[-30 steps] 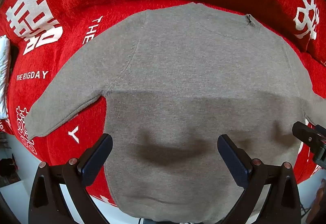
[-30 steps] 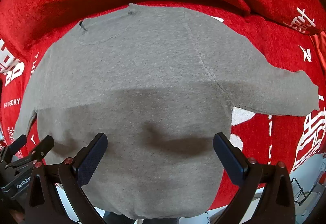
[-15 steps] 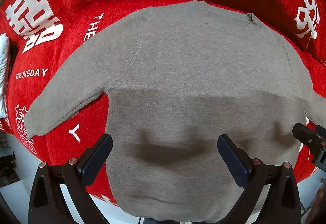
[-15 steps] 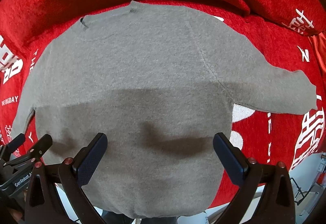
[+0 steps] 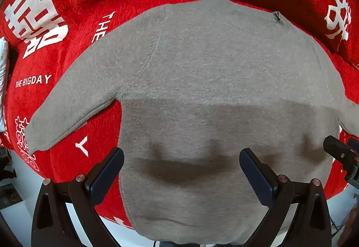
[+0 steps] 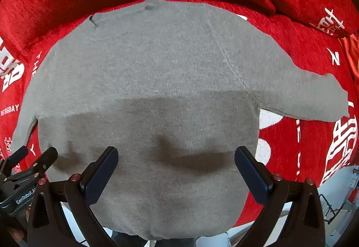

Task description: Fold small clothes

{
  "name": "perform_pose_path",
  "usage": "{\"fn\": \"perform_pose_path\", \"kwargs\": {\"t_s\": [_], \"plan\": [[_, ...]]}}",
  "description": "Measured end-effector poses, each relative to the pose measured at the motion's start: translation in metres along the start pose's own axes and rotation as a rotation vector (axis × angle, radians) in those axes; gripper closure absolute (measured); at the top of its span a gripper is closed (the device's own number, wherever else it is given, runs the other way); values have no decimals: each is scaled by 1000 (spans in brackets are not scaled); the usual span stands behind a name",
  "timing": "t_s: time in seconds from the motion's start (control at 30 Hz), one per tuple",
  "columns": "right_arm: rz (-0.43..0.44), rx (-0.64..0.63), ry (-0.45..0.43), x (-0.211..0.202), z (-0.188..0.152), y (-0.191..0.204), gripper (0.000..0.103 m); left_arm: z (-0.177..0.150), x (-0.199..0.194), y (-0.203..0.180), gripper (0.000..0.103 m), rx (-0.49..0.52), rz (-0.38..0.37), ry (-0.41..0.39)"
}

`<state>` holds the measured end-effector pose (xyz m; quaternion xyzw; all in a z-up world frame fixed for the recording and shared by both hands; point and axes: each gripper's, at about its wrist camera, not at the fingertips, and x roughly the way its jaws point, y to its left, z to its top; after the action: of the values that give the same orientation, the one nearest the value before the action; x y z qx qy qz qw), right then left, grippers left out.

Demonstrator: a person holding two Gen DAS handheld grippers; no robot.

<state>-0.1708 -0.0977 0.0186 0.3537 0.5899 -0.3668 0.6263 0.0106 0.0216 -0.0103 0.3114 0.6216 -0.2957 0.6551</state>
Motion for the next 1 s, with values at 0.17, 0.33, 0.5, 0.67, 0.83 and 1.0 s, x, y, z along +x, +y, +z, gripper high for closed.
{"fn": "perform_pose_path", "kwargs": {"t_s": [0.17, 0.33, 0.5, 0.67, 0.83, 1.0], "plan": [[7, -3, 7, 2, -2, 5, 0, 0, 2, 3, 0, -10, -11, 8], [-2, -8, 7, 0, -4, 10, 0, 0, 1, 3, 0, -10, -27, 0], [6, -19, -3, 1, -5, 13, 0, -1, 1, 8, 0, -16, -30, 3], [16, -17, -8, 2, -4, 17, 0, 0, 4, 13, 0, -24, -26, 18], [14, -32, -15, 0, -5, 23, 0, -1, 6, 20, 0, -42, -37, 25], [16, -48, -24, -2, -5, 36, 0, -2, 8, 30, 0, -73, -66, 21]]}}
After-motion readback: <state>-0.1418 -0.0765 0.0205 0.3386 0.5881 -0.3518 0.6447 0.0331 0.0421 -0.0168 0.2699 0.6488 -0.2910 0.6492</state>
